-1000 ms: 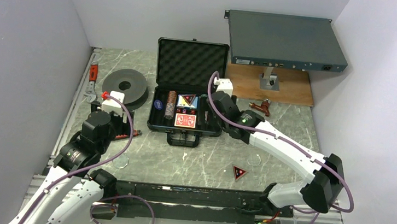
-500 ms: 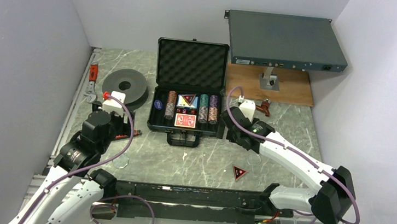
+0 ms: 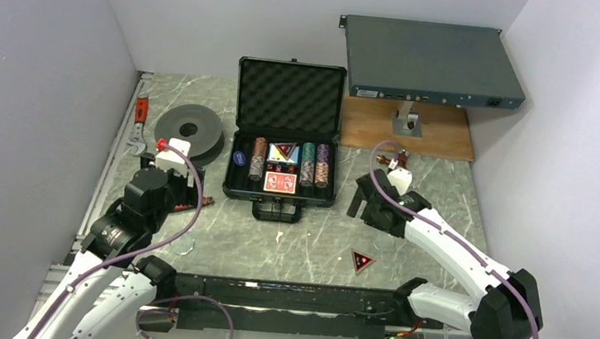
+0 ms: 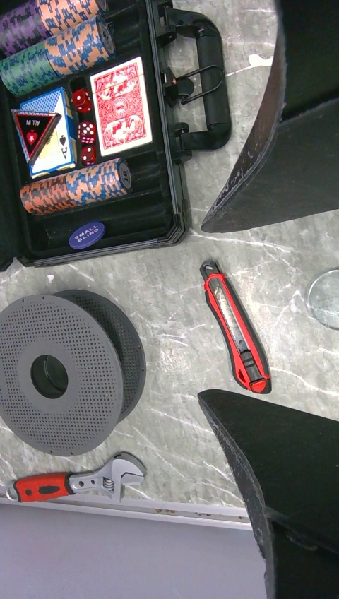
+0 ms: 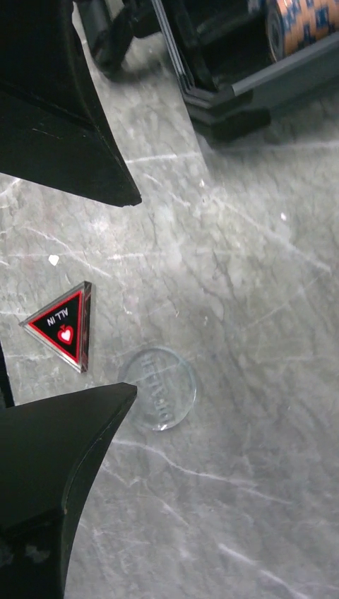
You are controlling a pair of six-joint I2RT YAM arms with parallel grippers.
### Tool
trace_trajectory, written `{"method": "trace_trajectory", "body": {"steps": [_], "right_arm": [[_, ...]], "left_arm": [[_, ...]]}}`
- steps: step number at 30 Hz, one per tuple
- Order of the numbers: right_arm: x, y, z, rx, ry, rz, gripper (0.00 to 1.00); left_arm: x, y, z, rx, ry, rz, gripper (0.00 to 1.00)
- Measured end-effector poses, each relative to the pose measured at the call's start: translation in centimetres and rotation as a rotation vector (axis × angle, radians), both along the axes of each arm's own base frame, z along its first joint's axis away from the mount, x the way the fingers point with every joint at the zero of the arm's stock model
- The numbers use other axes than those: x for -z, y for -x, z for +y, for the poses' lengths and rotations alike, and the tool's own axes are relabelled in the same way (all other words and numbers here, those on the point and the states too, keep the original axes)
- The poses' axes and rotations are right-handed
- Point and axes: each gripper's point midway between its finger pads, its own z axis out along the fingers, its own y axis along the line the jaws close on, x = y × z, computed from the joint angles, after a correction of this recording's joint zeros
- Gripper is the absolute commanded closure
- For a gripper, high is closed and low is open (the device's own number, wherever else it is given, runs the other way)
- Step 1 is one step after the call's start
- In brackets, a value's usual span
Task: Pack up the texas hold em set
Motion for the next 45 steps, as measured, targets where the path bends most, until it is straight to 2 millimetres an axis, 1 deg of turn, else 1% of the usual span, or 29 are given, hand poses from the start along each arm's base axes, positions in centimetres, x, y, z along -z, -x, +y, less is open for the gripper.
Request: {"method": "trace_trajectory", "body": {"steps": [5, 10, 13, 15, 18, 22, 24, 28, 33, 38, 41, 45], "right_arm": [[1.6, 0.5, -1.9, 0.108, -0.038, 0.057, 0.0], [4.1, 1.6, -3.6, 0.204, -0.087, 0.155, 0.0], [5.8, 2.6, -4.0, 0.238, -0.118, 0.223, 0.0], [6.6, 3.1, -4.1, 0.247, -0.128, 0.263, 0.0], [7.2, 3.2, -4.1, 0.25, -0.14, 0.298, 0.0], [7.5, 3.0, -4.3, 0.261, -0.153, 0.305, 0.02], [7.7, 3.0, -4.4, 0.264, -0.161, 0.304, 0.06], [8.1, 3.0, -4.7, 0.272, -0.166, 0.305, 0.16], [8.1, 3.2, -5.2, 0.295, -0.173, 0.316, 0.23], [8.2, 3.3, -5.5, 0.304, -0.171, 0.322, 0.32], [8.3, 3.5, -5.6, 0.303, -0.165, 0.333, 0.4], [8.4, 3.7, -5.8, 0.3, -0.153, 0.347, 0.54]], "left_arm": [[0.0, 0.0, 0.0, 0.0, 0.0, 0.0, 0.13], [0.0, 0.0, 0.0, 0.0, 0.0, 0.0, 0.13], [0.0, 0.0, 0.0, 0.0, 0.0, 0.001, 0.13], [0.0, 0.0, 0.0, 0.0, -0.001, 0.002, 0.13], [0.2, -0.1, 0.0, 0.0, -0.003, 0.007, 0.13], [0.3, -0.2, -0.1, 0.0, -0.007, 0.015, 0.13], [0.4, -0.2, -0.1, 0.0, -0.009, 0.018, 0.13], [0.5, -0.2, -0.1, 0.0, -0.011, 0.022, 0.13], [0.6, -0.2, -0.2, 0.004, -0.01, 0.025, 0.13], [0.6, -0.3, -0.2, 0.004, -0.009, 0.026, 0.13], [0.6, -0.3, -0.2, 0.003, -0.009, 0.026, 0.13], [0.6, -0.3, -0.2, 0.003, -0.009, 0.026, 0.13]]}}
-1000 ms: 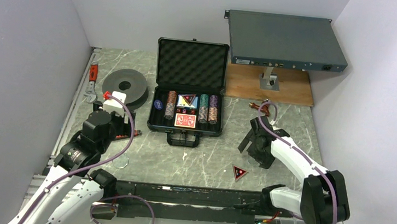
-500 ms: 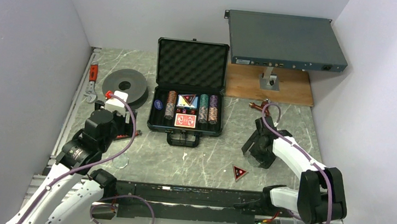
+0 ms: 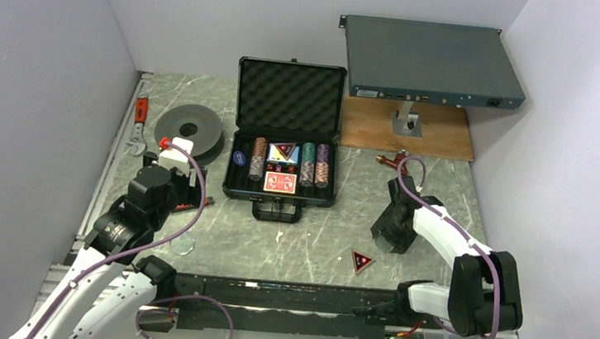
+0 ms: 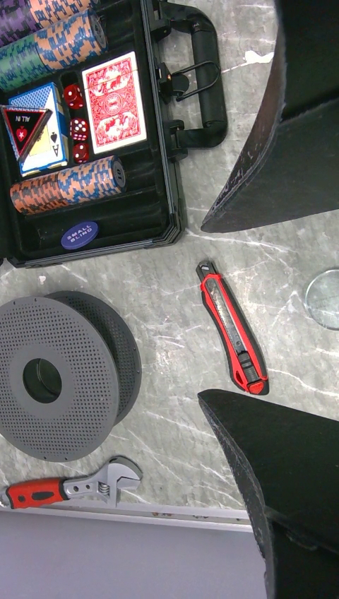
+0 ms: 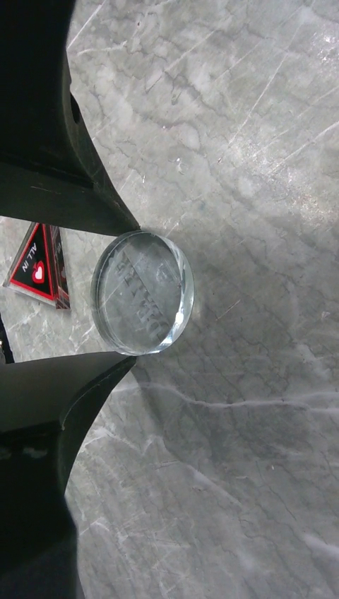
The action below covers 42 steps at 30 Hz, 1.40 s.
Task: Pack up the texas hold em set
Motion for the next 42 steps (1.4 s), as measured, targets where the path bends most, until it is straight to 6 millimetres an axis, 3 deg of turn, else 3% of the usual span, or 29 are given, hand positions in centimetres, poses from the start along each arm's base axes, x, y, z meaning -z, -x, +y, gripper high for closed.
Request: {"method": "trace_trajectory", "body": {"steps": [7, 13, 17, 24, 27, 28, 34, 42], "right_arm": [[0.0, 0.0, 0.1, -0.015, -0.01, 0.007, 0.75], [-0.1, -0.3, 0.4, -0.057, -0.021, 0.004, 0.79], [-0.3, -1.8, 1.4, -0.11, -0.058, -0.011, 0.79], [-0.7, -4.9, 4.5, -0.256, -0.146, -0.055, 0.54], [-0.7, -5.7, 5.5, -0.301, -0.163, -0.066, 0.28], [-0.7, -5.8, 5.6, -0.31, -0.165, -0.069, 0.24], [-1.1, -6.2, 6.3, -0.334, -0.181, -0.09, 0.17], [-0.9, -6.7, 6.1, -0.335, -0.147, -0.081, 0.18]], "left_arm": [[0.0, 0.0, 0.0, 0.0, 0.0, 0.0, 0.13], [0.0, 0.0, 0.0, 0.0, 0.0, 0.0, 0.13], [0.0, 0.0, 0.0, -0.001, 0.0, 0.0, 0.13], [0.0, 0.0, 0.0, -0.002, 0.0, 0.0, 0.13], [0.0, 0.0, 0.0, -0.002, 0.0, 0.0, 0.13], [0.0, 0.0, 0.0, -0.002, 0.0, 0.0, 0.13], [0.1, -0.1, 0.0, -0.002, -0.002, 0.006, 0.13], [0.2, -0.1, 0.0, -0.002, -0.005, 0.011, 0.13]]}}
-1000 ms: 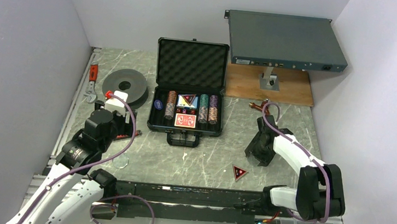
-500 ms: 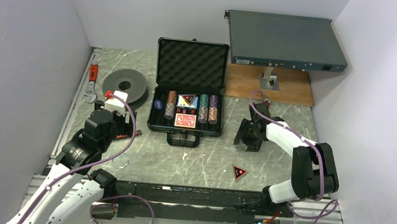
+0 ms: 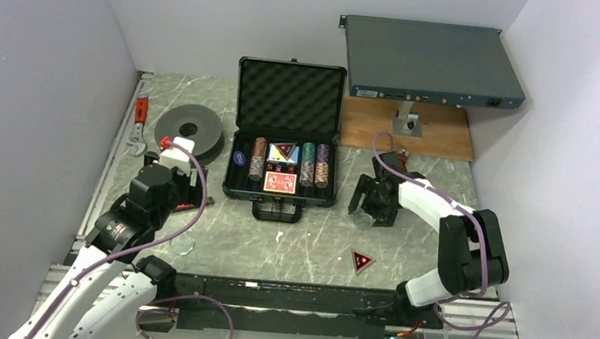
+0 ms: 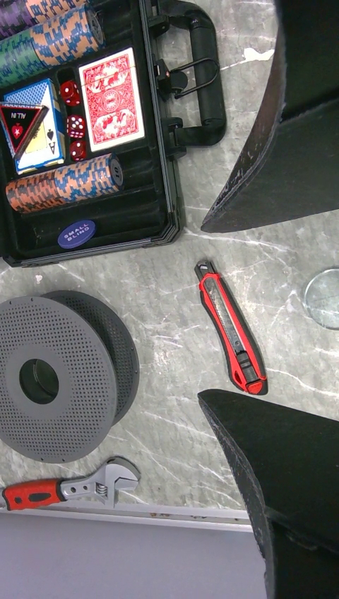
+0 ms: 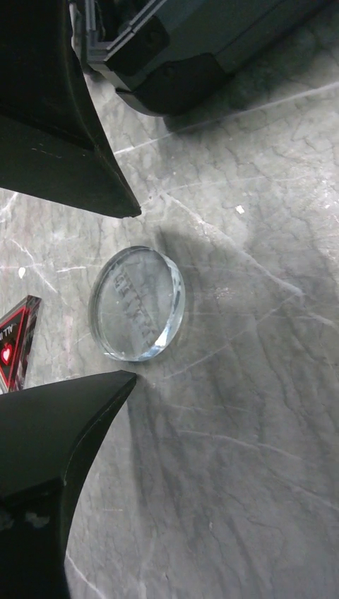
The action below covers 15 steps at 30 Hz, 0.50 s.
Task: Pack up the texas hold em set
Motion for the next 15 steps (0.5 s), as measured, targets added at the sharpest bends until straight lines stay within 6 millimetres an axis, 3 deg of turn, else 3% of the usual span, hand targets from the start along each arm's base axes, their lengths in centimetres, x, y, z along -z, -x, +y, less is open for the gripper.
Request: {"method": "trace_trajectory", "body": {"steps": [10, 15], "right_arm": [[0.79, -0.35, -0.03, -0.062, 0.193, 0.021, 0.24], [0.82, -0.35, 0.49, -0.08, 0.206, 0.008, 0.37]], "left_arm": [[-0.06, 0.02, 0.01, 0.0, 0.001, -0.002, 0.13], [-0.06, 0.02, 0.02, 0.0, 0.001, -0.002, 0.13]]}}
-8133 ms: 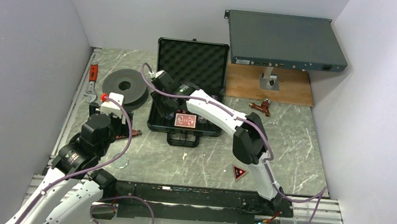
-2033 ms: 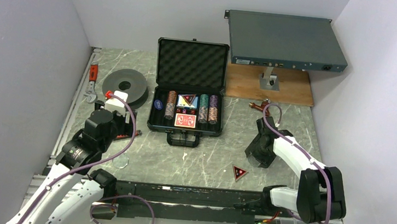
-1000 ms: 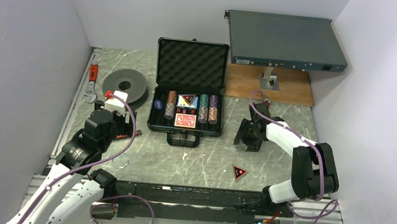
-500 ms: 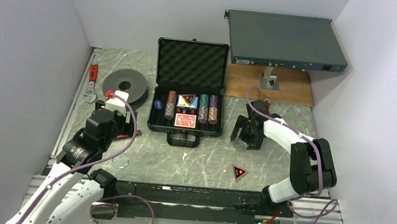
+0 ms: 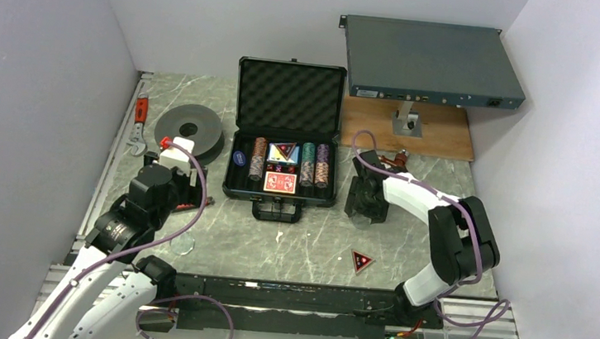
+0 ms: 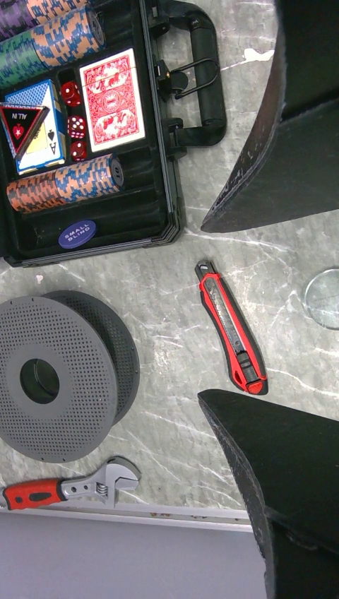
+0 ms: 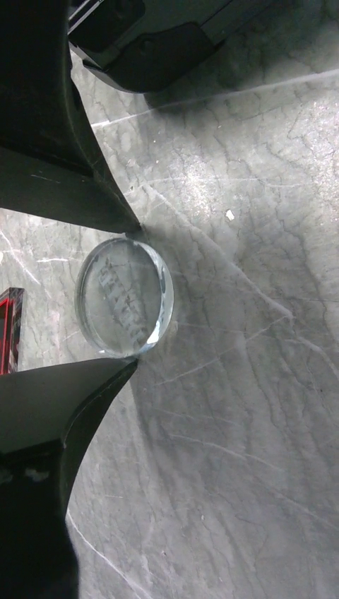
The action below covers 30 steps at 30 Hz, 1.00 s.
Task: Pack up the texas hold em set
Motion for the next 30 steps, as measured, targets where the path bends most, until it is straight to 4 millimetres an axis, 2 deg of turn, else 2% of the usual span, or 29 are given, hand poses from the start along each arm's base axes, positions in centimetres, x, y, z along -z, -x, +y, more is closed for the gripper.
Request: {"method": "trace_trajectory", "body": {"steps": [5, 11, 16, 18, 24, 30], "right_arm": [[0.0, 0.0, 0.1, -0.004, 0.0, -0.011, 0.55], [-0.2, 0.0, 0.2, -0.007, 0.001, -0.02, 0.57], [-1.1, 1.0, 0.7, -0.038, 0.01, -0.009, 0.58], [-2.3, 0.8, 1.2, -0.049, 0.003, -0.029, 0.58], [-6.9, -1.6, 3.8, -0.084, -0.057, -0.157, 0.58], [-9.9, -2.9, 5.9, -0.119, -0.085, -0.221, 0.58]], "left_arm": [[-0.1, 0.0, 0.0, 0.0, 0.001, -0.003, 0.13], [-0.1, 0.0, 0.0, 0.001, 0.002, -0.004, 0.13], [-0.1, 0.0, 0.0, 0.001, 0.002, -0.004, 0.13], [-0.1, 0.0, 0.0, 0.001, 0.002, -0.004, 0.13], [-0.2, 0.1, 0.0, 0.001, 0.004, -0.008, 0.13], [-0.3, 0.1, 0.0, 0.002, 0.006, -0.011, 0.13]]}}
